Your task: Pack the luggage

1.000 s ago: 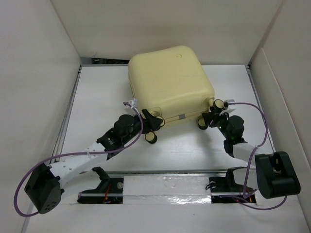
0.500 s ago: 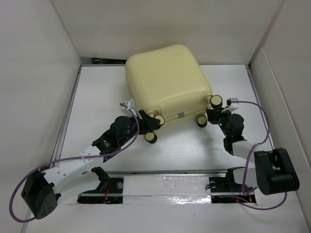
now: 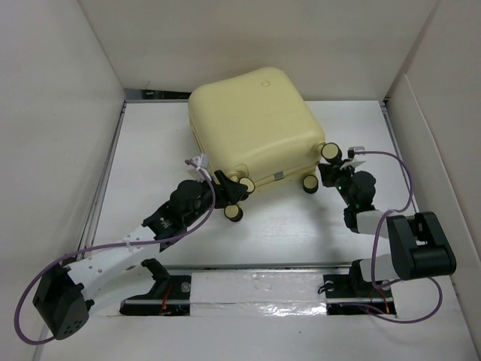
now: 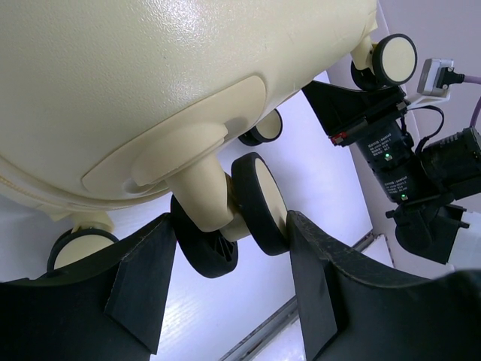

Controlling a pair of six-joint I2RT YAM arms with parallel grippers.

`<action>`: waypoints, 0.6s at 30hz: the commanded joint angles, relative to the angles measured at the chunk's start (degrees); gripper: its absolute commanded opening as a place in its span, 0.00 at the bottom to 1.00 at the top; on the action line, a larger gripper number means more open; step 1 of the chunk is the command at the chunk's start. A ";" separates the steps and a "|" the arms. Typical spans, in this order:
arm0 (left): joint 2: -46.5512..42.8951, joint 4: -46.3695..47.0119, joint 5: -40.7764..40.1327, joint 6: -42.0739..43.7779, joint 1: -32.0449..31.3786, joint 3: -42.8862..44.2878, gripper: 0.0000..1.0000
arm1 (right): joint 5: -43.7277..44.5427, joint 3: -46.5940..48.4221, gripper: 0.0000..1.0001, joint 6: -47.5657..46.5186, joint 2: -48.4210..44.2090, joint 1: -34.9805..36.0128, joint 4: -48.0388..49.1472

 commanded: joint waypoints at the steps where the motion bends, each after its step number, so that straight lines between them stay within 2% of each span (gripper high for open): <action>1: -1.52 3.58 2.04 6.39 -0.51 0.02 0.00 | -1.88 4.30 0.11 -0.78 1.92 -0.73 5.04; 3: -1.43 3.67 1.86 6.39 -0.51 0.02 0.00 | -2.77 4.13 0.12 -0.35 2.36 -0.73 6.34; 5: -1.78 3.67 1.77 6.31 -0.51 -0.07 0.00 | -3.12 2.64 0.20 0.35 2.01 -0.73 7.23; 6: -1.87 3.67 1.60 6.30 -0.51 -0.15 0.00 | -2.94 2.20 0.27 0.53 1.49 -0.73 7.23; 7: -2.04 3.58 1.42 6.39 -0.51 -0.15 0.00 | -2.86 1.76 0.41 0.62 0.44 -0.73 7.06; 10: -2.75 3.75 0.72 5.96 -0.51 -0.33 0.00 | -3.98 1.67 0.56 1.24 0.60 -2.48 6.01; 13: -3.80 4.11 0.02 5.43 -0.51 -0.59 0.00 | -11.01 1.50 0.56 2.73 2.71 -5.03 12.22; 18: -3.63 7.43 2.38 3.76 0.98 -1.38 0.00 | -24.96 -0.35 0.63 8.25 8.58 -10.30 24.42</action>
